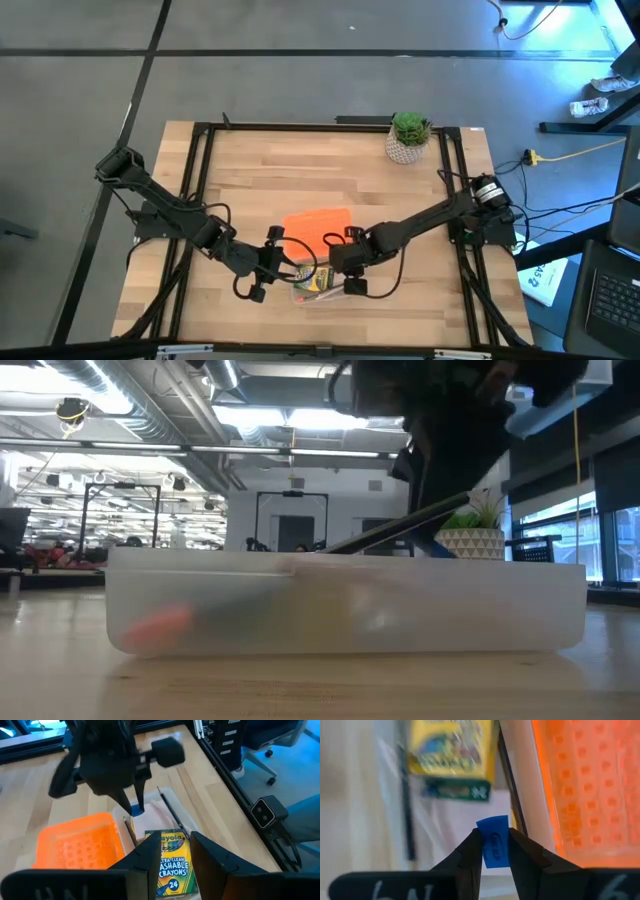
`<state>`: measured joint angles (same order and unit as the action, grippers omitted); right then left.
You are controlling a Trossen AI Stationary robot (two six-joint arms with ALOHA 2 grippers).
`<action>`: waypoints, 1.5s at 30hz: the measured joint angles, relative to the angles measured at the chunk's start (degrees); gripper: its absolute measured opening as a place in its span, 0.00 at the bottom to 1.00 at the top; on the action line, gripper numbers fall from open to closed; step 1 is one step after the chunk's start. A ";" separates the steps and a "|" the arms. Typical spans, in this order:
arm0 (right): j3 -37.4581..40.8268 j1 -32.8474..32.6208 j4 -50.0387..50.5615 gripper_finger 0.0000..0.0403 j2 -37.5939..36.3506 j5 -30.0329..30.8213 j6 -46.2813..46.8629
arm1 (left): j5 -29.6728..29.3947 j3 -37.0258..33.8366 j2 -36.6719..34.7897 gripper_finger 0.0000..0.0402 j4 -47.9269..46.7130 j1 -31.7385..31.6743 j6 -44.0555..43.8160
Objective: Pack school essentials
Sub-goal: Put the blue eraser into the supply box, then close the supply box
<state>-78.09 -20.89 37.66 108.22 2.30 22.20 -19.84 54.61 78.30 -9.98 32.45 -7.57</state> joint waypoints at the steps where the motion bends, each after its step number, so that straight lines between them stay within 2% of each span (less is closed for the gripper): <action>1: 0.44 0.01 0.25 0.21 0.07 0.02 -0.03 | 0.00 0.00 0.00 0.24 0.00 0.00 0.00; 21: 1.65 0.01 -0.66 0.22 0.03 0.05 1.43 | 0.00 0.00 0.00 0.24 -0.04 0.00 -1.27; 32: 1.65 0.01 -0.62 0.41 0.03 0.25 1.24 | 0.00 0.00 0.00 0.24 -0.04 0.00 -1.27; 36: 1.65 0.14 -0.59 0.45 0.03 0.23 1.38 | 0.00 0.00 0.00 0.24 -0.04 -0.01 -1.26; 45: -0.91 0.47 2.88 0.40 0.03 0.19 1.33 | -0.01 0.00 0.00 0.24 -0.02 -0.01 -1.46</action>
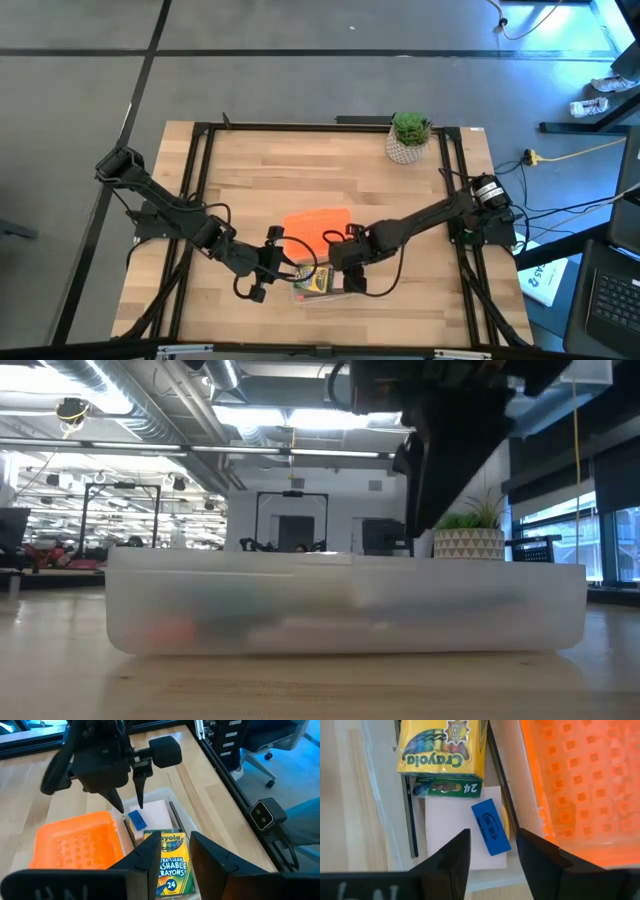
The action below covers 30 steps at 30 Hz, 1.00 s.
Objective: Pack school essentials
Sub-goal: Close the supply box
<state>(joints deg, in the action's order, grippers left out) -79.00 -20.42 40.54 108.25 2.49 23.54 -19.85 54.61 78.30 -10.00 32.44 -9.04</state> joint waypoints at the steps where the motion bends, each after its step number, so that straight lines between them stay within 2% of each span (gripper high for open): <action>1: -0.78 0.01 1.08 0.39 0.00 0.02 -0.17 | -0.01 0.00 0.00 0.24 0.00 -0.01 0.00; 9: -8.03 -0.03 10.36 0.26 0.00 6.39 -1.57 | 0.01 0.00 0.00 0.24 0.00 0.01 0.00; 18: -11.37 -0.02 16.61 0.03 -0.01 12.11 -1.34 | -0.01 0.00 0.00 0.24 -1.37 -0.01 0.43; 26: -11.54 -0.09 23.44 0.02 -2.95 19.58 0.47 | -3.55 0.00 -0.02 0.24 -7.15 -2.08 -6.72; 30: -9.56 0.41 23.13 0.01 -4.41 20.42 0.99 | -3.42 0.00 -0.02 0.20 -12.35 -4.00 -10.80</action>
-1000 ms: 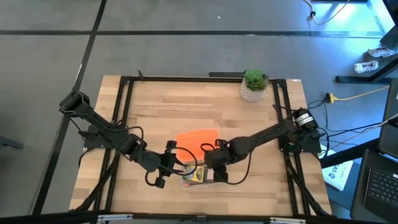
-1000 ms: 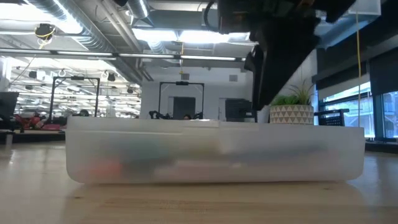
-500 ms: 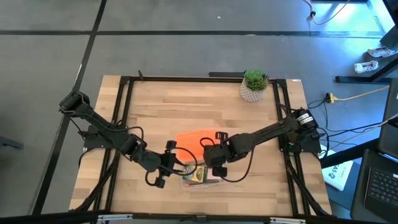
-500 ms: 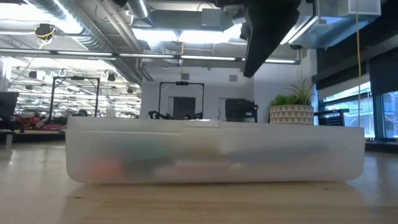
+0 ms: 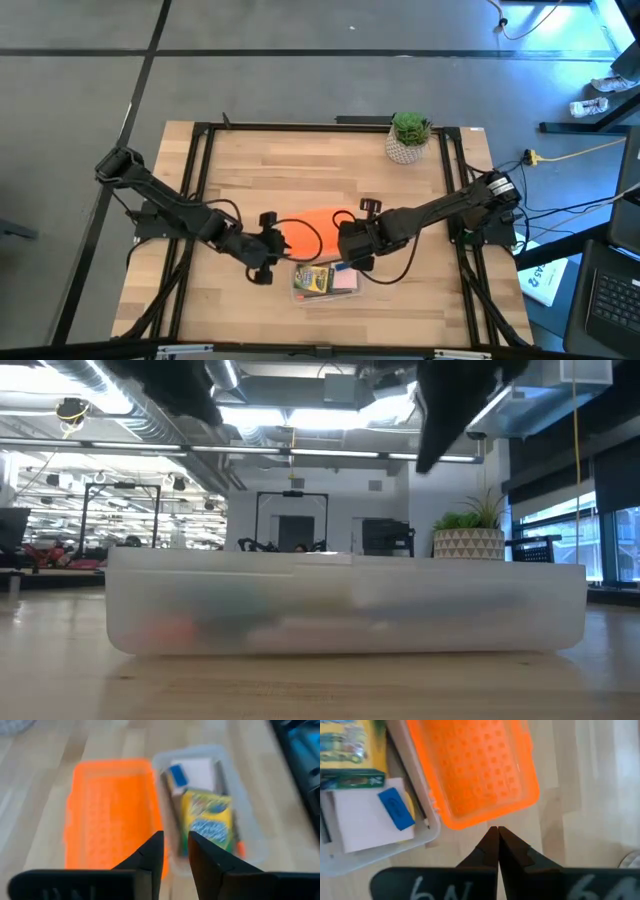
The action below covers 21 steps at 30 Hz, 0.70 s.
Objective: Pack school essentials
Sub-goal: Close the supply box
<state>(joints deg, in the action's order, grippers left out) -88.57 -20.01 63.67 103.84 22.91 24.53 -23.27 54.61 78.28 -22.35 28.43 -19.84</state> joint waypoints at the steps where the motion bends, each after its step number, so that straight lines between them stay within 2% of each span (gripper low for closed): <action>1: 1.14 0.25 -0.53 0.02 -0.20 -0.08 0.67 | 0.04 0.00 0.00 0.19 -1.31 -0.48 -0.74; 4: 5.56 1.35 -1.80 0.01 -0.60 -1.38 2.12 | 0.74 0.00 0.00 0.12 -4.40 -1.65 -2.45; 9: 11.10 3.87 -5.71 0.01 -0.97 -5.94 3.58 | 6.53 0.00 0.22 0.02 -6.86 -2.91 -4.13; 15: 13.98 7.09 -6.57 0.01 -0.97 -8.08 0.44 | 8.96 -0.02 4.13 0.01 -4.64 -0.99 -4.11; 21: 17.61 11.84 -13.95 0.01 -0.97 -15.83 -5.86 | 9.08 -0.02 11.79 0.00 0.75 1.74 0.64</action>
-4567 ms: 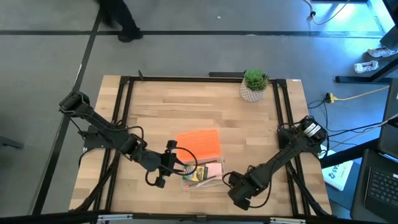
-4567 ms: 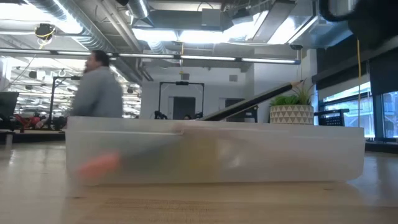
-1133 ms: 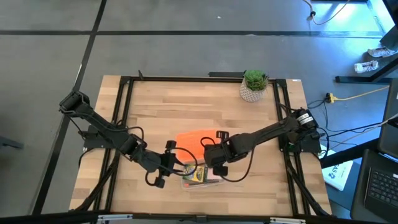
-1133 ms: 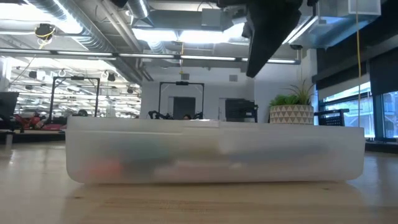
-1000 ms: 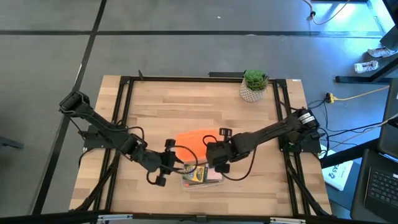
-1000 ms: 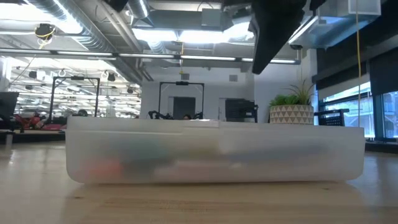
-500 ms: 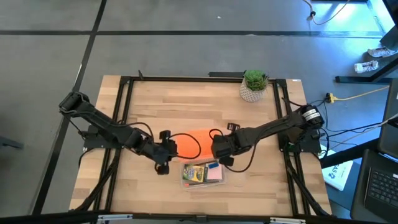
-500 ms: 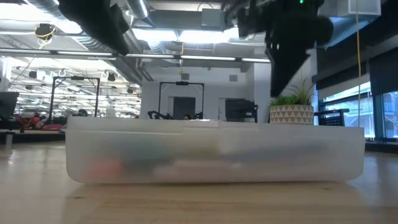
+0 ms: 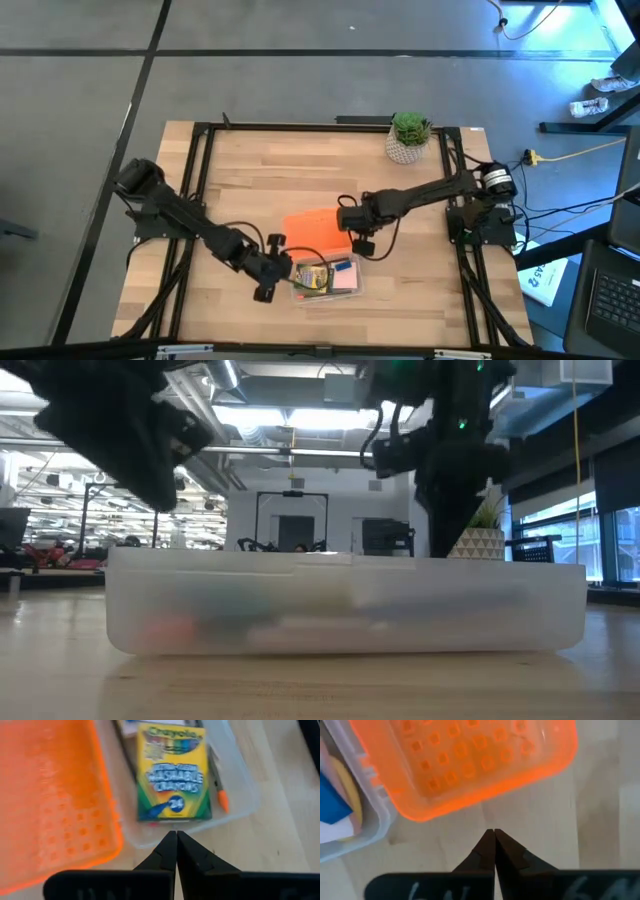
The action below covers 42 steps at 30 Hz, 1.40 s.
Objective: Pack school essentials
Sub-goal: Close the supply box
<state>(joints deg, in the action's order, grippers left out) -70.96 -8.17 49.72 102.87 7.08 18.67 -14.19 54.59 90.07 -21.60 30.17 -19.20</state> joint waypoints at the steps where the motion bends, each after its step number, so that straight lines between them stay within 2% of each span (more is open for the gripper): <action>1: 0.66 0.84 -1.42 0.01 0.00 -0.77 -1.19 | 0.08 0.00 1.08 0.00 1.27 0.20 0.31; 7: 4.46 6.12 -6.12 0.01 0.00 -4.17 -4.04 | -0.05 0.00 4.83 0.00 3.25 0.16 -0.22; 12: 9.84 10.09 -16.60 0.01 0.00 -11.72 -6.30 | 0.28 0.00 6.01 0.00 4.86 0.20 -1.22; 20: 17.06 13.92 -27.95 0.01 -0.39 -16.01 -8.46 | 0.32 0.00 6.11 0.00 4.44 0.15 -1.24; 25: 18.92 15.93 -32.62 0.01 -0.27 -18.98 -8.86 | 0.29 0.00 6.09 0.00 4.12 0.11 -1.23; 30: 19.81 17.41 -39.64 0.01 0.21 -24.90 -11.78 | 0.36 0.00 6.05 0.00 3.44 0.11 -1.25; 34: 19.83 17.85 -42.78 0.01 0.31 -25.45 -12.81 | 0.55 0.00 5.98 0.00 3.11 0.15 -1.23; 42: 19.83 17.69 -42.74 0.01 0.28 -26.05 -16.41 | 0.39 0.11 5.94 0.00 1.87 0.13 -1.23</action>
<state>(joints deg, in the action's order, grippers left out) -51.13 9.52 6.98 103.15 -18.96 2.26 -13.80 54.70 96.01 -19.73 30.30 -20.43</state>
